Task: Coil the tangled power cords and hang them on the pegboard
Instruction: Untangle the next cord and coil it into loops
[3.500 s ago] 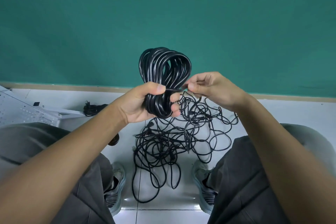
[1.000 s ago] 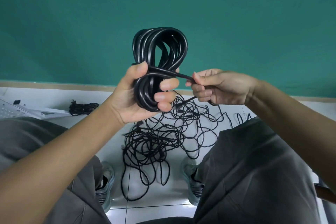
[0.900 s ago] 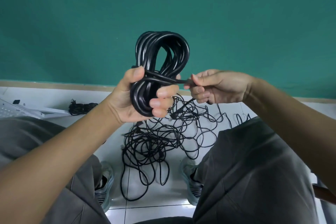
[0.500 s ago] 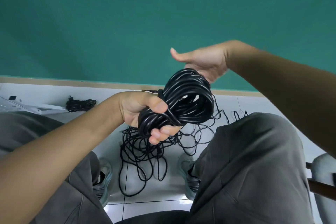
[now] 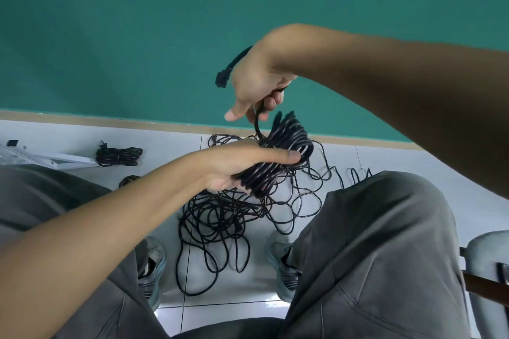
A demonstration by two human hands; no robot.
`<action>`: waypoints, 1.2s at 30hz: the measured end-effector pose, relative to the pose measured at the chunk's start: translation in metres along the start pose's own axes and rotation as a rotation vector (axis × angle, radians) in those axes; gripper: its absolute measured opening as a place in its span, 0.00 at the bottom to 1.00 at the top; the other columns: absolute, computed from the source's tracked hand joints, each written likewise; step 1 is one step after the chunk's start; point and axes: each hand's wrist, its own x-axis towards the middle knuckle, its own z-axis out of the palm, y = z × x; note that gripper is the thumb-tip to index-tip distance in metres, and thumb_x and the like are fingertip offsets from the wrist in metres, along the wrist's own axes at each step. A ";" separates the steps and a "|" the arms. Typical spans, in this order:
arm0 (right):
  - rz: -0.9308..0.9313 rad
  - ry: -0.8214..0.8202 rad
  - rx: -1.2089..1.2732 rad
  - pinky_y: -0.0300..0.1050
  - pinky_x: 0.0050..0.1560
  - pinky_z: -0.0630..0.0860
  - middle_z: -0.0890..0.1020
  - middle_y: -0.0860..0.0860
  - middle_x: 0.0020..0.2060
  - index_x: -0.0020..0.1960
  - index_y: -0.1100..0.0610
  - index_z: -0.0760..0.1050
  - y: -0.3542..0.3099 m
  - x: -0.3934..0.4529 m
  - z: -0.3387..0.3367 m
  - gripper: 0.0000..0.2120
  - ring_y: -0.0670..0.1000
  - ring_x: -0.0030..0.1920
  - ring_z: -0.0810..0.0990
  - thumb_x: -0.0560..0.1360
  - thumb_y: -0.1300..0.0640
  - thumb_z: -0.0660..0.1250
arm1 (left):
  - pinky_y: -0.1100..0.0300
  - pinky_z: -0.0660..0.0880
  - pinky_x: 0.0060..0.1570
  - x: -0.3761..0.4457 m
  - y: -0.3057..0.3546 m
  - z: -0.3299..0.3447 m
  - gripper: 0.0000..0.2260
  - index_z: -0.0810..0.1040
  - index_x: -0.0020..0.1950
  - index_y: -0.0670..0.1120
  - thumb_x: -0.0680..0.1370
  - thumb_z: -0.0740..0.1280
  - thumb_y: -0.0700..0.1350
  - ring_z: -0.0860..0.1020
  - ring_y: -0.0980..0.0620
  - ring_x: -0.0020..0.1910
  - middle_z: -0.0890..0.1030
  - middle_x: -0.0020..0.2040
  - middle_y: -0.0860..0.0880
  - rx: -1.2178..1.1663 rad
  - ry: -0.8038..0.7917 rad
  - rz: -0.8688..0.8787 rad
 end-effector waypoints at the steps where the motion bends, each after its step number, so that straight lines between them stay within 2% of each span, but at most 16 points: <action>1: -0.014 0.041 0.007 0.38 0.27 0.63 0.76 0.51 0.34 0.49 0.60 0.76 0.000 -0.003 -0.001 0.18 0.48 0.26 0.66 0.83 0.44 0.63 | 0.56 0.74 0.36 0.002 0.000 0.000 0.25 0.80 0.53 0.43 0.65 0.80 0.57 0.79 0.49 0.34 0.85 0.44 0.43 -0.020 0.048 0.020; 3: -0.063 0.125 -0.017 0.37 0.27 0.64 0.75 0.50 0.32 0.45 0.58 0.75 0.003 -0.009 -0.002 0.15 0.47 0.25 0.67 0.84 0.49 0.64 | 0.55 0.70 0.38 0.006 -0.001 -0.004 0.23 0.80 0.57 0.42 0.69 0.80 0.53 0.78 0.48 0.34 0.87 0.48 0.40 -0.061 0.124 0.050; 6: -0.146 0.278 -0.056 0.41 0.37 0.72 0.80 0.50 0.35 0.51 0.60 0.81 0.006 -0.023 0.001 0.06 0.50 0.35 0.74 0.81 0.58 0.67 | 0.55 0.72 0.38 0.012 -0.004 -0.009 0.18 0.80 0.59 0.42 0.74 0.77 0.49 0.81 0.47 0.36 0.87 0.48 0.39 -0.105 0.241 0.089; 9: -0.160 0.399 -0.058 0.42 0.45 0.76 0.82 0.46 0.34 0.54 0.56 0.82 0.008 -0.035 0.009 0.06 0.52 0.43 0.79 0.80 0.59 0.67 | 0.57 0.76 0.35 0.016 -0.005 -0.011 0.14 0.82 0.55 0.43 0.74 0.77 0.47 0.82 0.48 0.36 0.87 0.47 0.39 -0.148 0.304 0.121; 11: -0.165 0.454 -0.024 0.45 0.48 0.78 0.82 0.45 0.32 0.54 0.54 0.81 0.012 -0.039 0.015 0.05 0.51 0.43 0.79 0.80 0.58 0.67 | 0.60 0.76 0.32 0.018 -0.003 -0.013 0.11 0.82 0.54 0.43 0.75 0.77 0.47 0.82 0.51 0.32 0.87 0.47 0.39 -0.193 0.325 0.114; 13: -0.179 0.487 0.041 0.45 0.42 0.77 0.82 0.45 0.32 0.53 0.54 0.81 0.016 -0.041 0.019 0.04 0.48 0.38 0.78 0.80 0.58 0.67 | 0.62 0.76 0.31 0.019 -0.001 -0.016 0.11 0.82 0.55 0.43 0.76 0.76 0.46 0.81 0.53 0.30 0.87 0.47 0.41 -0.210 0.359 0.115; 15: -0.198 0.511 0.071 0.43 0.35 0.72 0.82 0.46 0.32 0.53 0.54 0.80 0.018 -0.041 0.023 0.04 0.45 0.34 0.77 0.80 0.59 0.67 | 0.63 0.76 0.30 0.021 0.001 -0.018 0.11 0.82 0.56 0.43 0.76 0.76 0.46 0.82 0.54 0.31 0.88 0.47 0.42 -0.210 0.386 0.121; 18: -0.232 0.518 0.098 0.36 0.30 0.67 0.82 0.46 0.33 0.52 0.52 0.77 0.021 -0.042 0.029 0.02 0.41 0.31 0.75 0.81 0.58 0.67 | 0.62 0.77 0.31 0.022 0.001 -0.020 0.10 0.82 0.54 0.44 0.76 0.76 0.46 0.83 0.53 0.35 0.88 0.46 0.44 -0.205 0.409 0.126; 20: -0.262 0.535 0.147 0.31 0.25 0.65 0.84 0.47 0.35 0.52 0.51 0.74 0.027 -0.043 0.033 0.03 0.38 0.27 0.73 0.81 0.58 0.67 | 0.62 0.77 0.30 0.022 0.000 -0.021 0.07 0.82 0.50 0.45 0.76 0.76 0.45 0.82 0.54 0.33 0.86 0.42 0.46 -0.212 0.421 0.145; 22: -0.299 0.573 0.244 0.31 0.26 0.65 0.84 0.47 0.35 0.52 0.52 0.74 0.036 -0.044 0.036 0.03 0.38 0.25 0.73 0.81 0.57 0.67 | 0.61 0.77 0.31 0.022 0.001 -0.023 0.06 0.82 0.49 0.46 0.75 0.77 0.44 0.82 0.53 0.33 0.85 0.40 0.47 -0.272 0.440 0.186; 27: -0.330 0.667 0.507 0.37 0.36 0.70 0.81 0.45 0.29 0.48 0.50 0.73 0.057 -0.044 0.046 0.07 0.41 0.29 0.74 0.79 0.51 0.70 | 0.57 0.79 0.39 0.020 0.006 -0.026 0.13 0.83 0.57 0.43 0.74 0.78 0.43 0.84 0.52 0.41 0.84 0.40 0.50 -0.405 0.442 0.306; 31: -0.412 0.691 0.759 0.47 0.43 0.71 0.81 0.48 0.30 0.48 0.53 0.72 0.072 -0.041 0.059 0.10 0.49 0.32 0.72 0.78 0.52 0.72 | 0.58 0.78 0.35 0.011 0.011 -0.026 0.16 0.81 0.55 0.44 0.71 0.80 0.47 0.82 0.53 0.38 0.83 0.39 0.49 -0.464 0.351 0.412; 33: -0.445 0.710 0.872 0.44 0.41 0.71 0.80 0.48 0.29 0.47 0.53 0.71 0.077 -0.038 0.067 0.10 0.49 0.32 0.72 0.78 0.54 0.73 | 0.59 0.78 0.35 0.006 0.013 -0.026 0.24 0.79 0.56 0.43 0.67 0.82 0.52 0.79 0.52 0.37 0.81 0.40 0.49 -0.506 0.262 0.466; 36: -0.507 0.714 1.102 0.37 0.33 0.67 0.79 0.49 0.28 0.49 0.54 0.68 0.080 -0.034 0.078 0.12 0.49 0.30 0.68 0.77 0.57 0.73 | 0.60 0.78 0.37 -0.001 0.015 -0.023 0.36 0.78 0.57 0.43 0.58 0.85 0.60 0.78 0.53 0.34 0.79 0.38 0.49 -0.555 0.071 0.537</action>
